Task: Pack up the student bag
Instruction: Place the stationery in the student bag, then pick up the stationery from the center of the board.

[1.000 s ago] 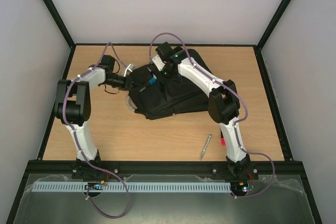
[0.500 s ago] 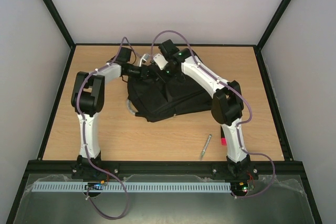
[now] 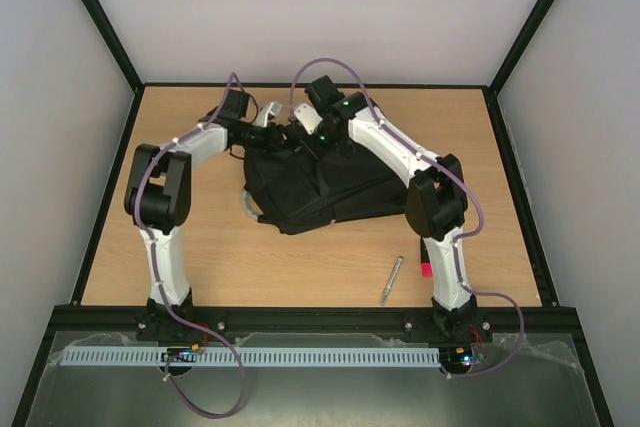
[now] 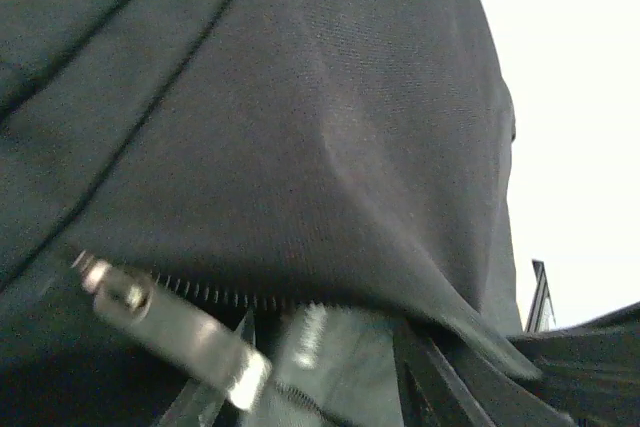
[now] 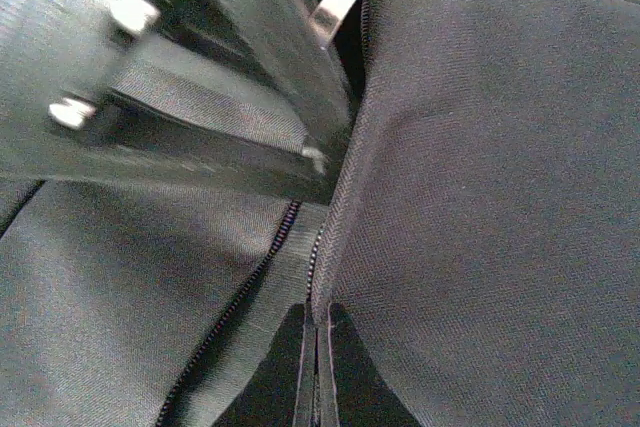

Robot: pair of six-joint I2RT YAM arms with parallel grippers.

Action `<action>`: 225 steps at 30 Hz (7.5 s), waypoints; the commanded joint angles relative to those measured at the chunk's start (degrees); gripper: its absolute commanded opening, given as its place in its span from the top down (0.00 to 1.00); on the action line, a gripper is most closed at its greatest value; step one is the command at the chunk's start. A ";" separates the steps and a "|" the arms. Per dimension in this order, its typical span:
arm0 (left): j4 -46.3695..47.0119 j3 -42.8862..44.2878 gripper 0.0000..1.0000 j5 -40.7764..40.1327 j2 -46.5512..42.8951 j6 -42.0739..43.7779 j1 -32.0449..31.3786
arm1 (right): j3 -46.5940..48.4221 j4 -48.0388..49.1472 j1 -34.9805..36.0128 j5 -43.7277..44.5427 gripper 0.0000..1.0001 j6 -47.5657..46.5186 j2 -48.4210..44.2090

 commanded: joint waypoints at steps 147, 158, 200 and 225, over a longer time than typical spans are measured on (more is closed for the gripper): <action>-47.43 -18.36 0.31 -15.84 -40.78 77.52 2.40 | -52.49 2.00 5.37 -3.68 0.94 -43.37 -24.60; -48.07 -9.10 0.32 -10.81 -36.90 76.78 -1.36 | -41.44 -9.85 1.40 -6.88 0.96 -42.06 -30.59; -54.27 -25.09 0.43 -18.43 -41.15 87.80 -6.61 | -45.10 1.67 11.07 -11.84 0.96 -32.49 -14.67; -26.19 -31.78 0.52 -28.85 -31.90 68.04 -29.14 | -51.66 0.31 -4.46 -16.28 0.57 -20.50 -41.86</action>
